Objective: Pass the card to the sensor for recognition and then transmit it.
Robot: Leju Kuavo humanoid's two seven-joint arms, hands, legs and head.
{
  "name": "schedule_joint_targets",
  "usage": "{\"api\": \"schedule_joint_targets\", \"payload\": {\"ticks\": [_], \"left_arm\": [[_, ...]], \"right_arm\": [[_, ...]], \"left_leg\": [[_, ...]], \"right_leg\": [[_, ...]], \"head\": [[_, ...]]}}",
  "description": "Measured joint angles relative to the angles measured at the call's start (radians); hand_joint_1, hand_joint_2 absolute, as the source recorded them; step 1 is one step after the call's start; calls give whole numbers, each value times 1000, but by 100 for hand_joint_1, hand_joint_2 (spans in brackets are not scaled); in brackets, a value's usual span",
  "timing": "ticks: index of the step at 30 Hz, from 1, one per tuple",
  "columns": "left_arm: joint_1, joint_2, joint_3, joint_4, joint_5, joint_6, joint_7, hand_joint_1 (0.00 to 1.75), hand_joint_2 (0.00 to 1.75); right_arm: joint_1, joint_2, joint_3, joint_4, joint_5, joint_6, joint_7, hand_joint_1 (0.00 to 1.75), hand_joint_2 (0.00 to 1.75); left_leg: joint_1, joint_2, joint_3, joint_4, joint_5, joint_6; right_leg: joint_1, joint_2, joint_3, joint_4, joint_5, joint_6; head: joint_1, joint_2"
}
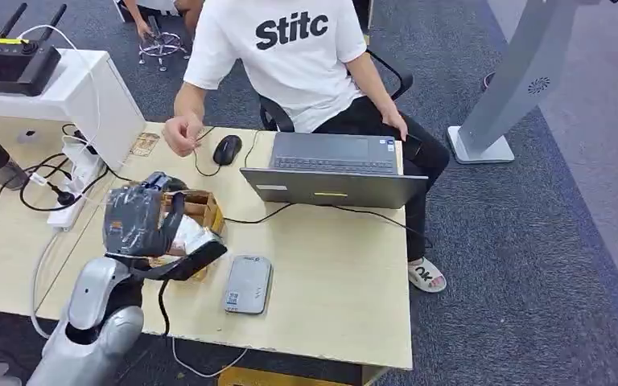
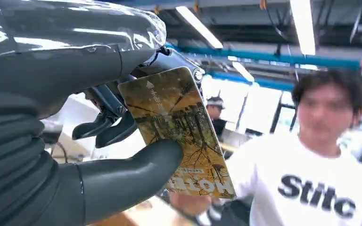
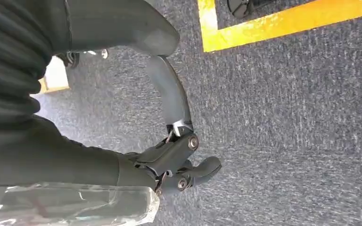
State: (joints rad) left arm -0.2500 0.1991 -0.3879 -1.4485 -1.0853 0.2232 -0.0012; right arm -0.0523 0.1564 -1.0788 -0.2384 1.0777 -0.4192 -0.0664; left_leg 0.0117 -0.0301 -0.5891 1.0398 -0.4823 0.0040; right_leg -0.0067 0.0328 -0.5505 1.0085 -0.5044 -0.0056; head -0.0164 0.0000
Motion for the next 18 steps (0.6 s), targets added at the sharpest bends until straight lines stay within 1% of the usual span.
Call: {"api": "schedule_joint_targets", "payload": {"ticks": [3, 7, 9, 10, 12, 14, 16, 18], "left_arm": [[1, 14, 36, -45, 35, 18, -21, 175, 175], [1, 33, 86, -103, 89, 19, -34, 175, 175], [1, 51, 120, -131, 107, 16, -36, 175, 175], [1, 59, 138, -141, 108, 14, -34, 175, 175], [5, 80, 171, -153, 100, -2, -13, 175, 175], [14, 115, 214, -153, 86, -8, 10, 175, 175], [25, 144, 271, -150, 82, -7, 15, 175, 175], [35, 160, 331, -136, 88, -2, 9, 175, 175]], "right_arm": [[1, 0, -8, 0, 0, 0, 0, 0, 175], [1, 0, -13, 0, -4, -1, -6, 0, 175], [1, 0, -15, 0, -4, -2, -6, 0, 175], [1, 0, -17, 0, -6, -3, -7, 0, 175], [0, 0, -21, 0, -8, -5, -7, 0, 175], [1, -1, -24, 0, -10, -7, -7, 0, 175], [2, -3, -32, 0, -9, -9, -3, 0, 175], [1, -4, -36, 0, -8, -10, -3, 0, 175]], "left_leg": [[0, 0, 0, 0, 0, 0], [0, 0, 0, 0, 0, 0], [0, 0, 0, 0, 0, 0], [0, 0, 0, 0, 0, 0], [0, 0, 0, 0, 0, 0], [0, 1, 0, 0, 0, 0], [0, 1, 0, 0, 0, 0], [1, 1, 0, 0, 0, 0]], "right_leg": [[0, 0, 0, 0, 0, 0], [0, 0, 0, 0, 0, 0], [0, 0, 0, 0, 0, 0], [0, 0, 0, 0, 0, 0], [0, 0, 0, 0, 0, 0], [0, 1, 0, 1, 0, 0], [0, 1, 0, 1, 0, 0], [0, 1, -1, 1, 0, 0]], "head": [[0, 0], [0, 0], [0, 0], [0, 0], [0, 0], [0, 0], [0, 0], [0, 0]]}}
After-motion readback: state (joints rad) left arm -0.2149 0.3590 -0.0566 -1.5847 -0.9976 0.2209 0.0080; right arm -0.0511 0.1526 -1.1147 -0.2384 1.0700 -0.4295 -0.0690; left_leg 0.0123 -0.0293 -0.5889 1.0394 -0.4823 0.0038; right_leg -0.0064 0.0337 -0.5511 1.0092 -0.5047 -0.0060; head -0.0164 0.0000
